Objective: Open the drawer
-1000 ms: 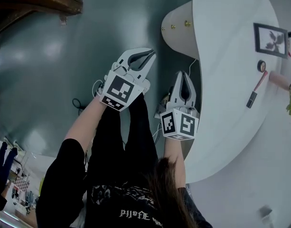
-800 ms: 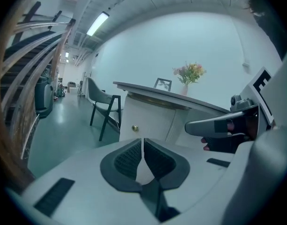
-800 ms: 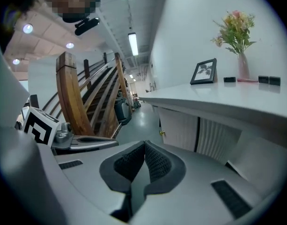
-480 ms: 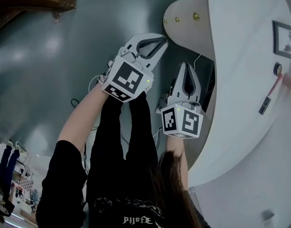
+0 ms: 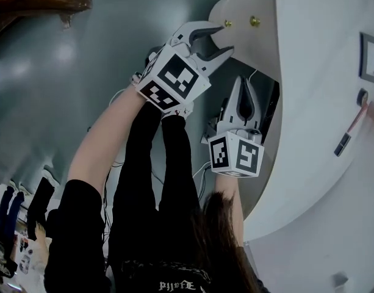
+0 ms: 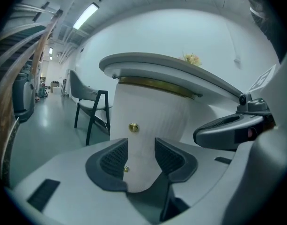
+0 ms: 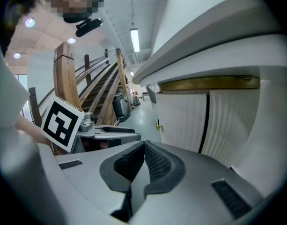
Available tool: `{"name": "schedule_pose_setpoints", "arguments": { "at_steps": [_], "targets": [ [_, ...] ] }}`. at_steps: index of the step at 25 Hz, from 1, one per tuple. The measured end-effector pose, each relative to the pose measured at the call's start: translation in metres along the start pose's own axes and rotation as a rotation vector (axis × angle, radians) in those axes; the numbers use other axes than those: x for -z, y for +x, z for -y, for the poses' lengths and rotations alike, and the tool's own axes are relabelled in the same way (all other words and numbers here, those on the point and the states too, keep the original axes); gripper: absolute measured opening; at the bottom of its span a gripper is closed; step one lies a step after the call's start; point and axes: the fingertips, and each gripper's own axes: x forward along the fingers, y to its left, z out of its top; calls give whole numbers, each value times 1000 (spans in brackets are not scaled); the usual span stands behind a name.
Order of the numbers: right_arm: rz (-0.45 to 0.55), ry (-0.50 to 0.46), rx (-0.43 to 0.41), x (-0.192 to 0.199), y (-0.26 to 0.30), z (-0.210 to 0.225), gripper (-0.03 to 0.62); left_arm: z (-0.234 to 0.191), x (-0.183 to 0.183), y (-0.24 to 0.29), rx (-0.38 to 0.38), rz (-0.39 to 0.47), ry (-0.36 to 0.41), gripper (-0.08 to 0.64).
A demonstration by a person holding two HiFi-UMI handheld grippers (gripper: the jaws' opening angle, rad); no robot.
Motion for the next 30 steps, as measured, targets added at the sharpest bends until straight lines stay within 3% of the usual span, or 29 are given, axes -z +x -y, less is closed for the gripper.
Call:
{"name": "schedule_pose_setpoints", "arguments": {
  "at_steps": [7,12,30],
  "targets": [
    [-15,0,-1,4,13,0,26,-16,-5,22,20,-6,34,187],
    [-20,2,0,3,22,1,26,-21,-9,40,59,-26,94,202],
    [-56,-72,-63,0,37,-7,26,-17,-26,91,213,-71,191,209]
  ]
}}
